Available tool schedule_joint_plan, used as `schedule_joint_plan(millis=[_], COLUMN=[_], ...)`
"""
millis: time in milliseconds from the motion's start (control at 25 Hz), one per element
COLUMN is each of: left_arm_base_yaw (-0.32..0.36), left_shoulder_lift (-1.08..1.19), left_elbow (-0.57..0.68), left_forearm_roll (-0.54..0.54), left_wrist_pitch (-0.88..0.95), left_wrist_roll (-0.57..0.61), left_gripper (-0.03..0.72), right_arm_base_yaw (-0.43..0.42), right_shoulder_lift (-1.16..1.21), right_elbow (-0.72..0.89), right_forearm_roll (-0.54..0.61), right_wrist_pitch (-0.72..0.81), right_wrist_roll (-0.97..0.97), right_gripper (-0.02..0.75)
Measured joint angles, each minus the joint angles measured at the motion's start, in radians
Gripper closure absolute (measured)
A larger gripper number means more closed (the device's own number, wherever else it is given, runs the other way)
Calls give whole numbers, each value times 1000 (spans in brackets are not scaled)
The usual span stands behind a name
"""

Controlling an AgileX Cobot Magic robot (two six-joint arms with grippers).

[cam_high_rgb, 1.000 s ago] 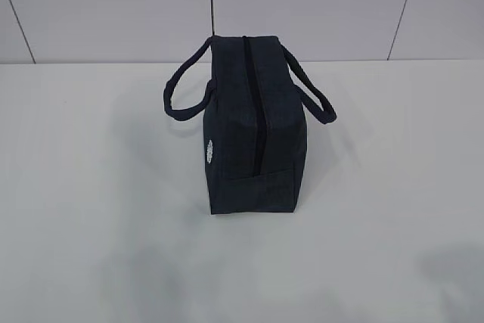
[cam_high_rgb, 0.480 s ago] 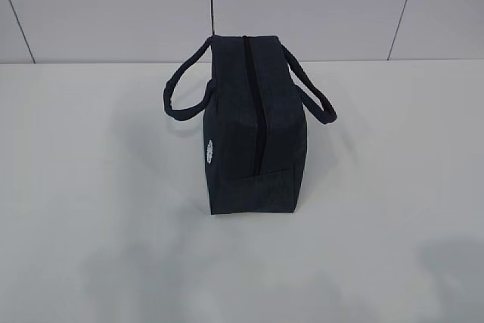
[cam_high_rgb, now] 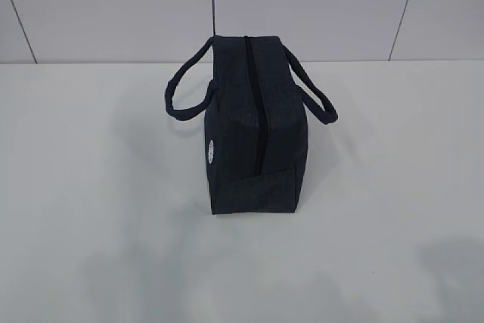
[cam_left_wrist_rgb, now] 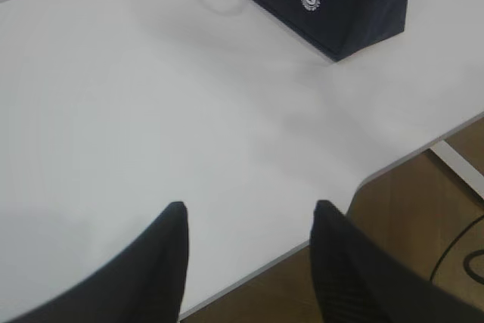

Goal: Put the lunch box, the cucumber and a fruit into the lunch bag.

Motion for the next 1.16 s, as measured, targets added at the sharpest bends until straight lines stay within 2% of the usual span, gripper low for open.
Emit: schedule_joint_plan(millis=[80, 360, 560, 1160], left_arm_base_yaw=[44, 262, 377, 394], left_shoulder_lift=[0, 0, 0, 0], left_elbow=[0, 0, 0, 0], left_forearm_roll=[0, 0, 0, 0], left_wrist_pitch=[0, 0, 0, 0], left_wrist_roll=[0, 0, 0, 0], left_gripper=[312, 342, 354, 365], right_arm_base_yaw=[0, 0, 0, 0], right_shoulder_lift=[0, 0, 0, 0], right_elbow=[0, 0, 0, 0], right_forearm_roll=[0, 0, 0, 0], right_wrist_pitch=[0, 0, 0, 0], right_wrist_roll=[0, 0, 0, 2], right_gripper=[369, 369, 369, 369])
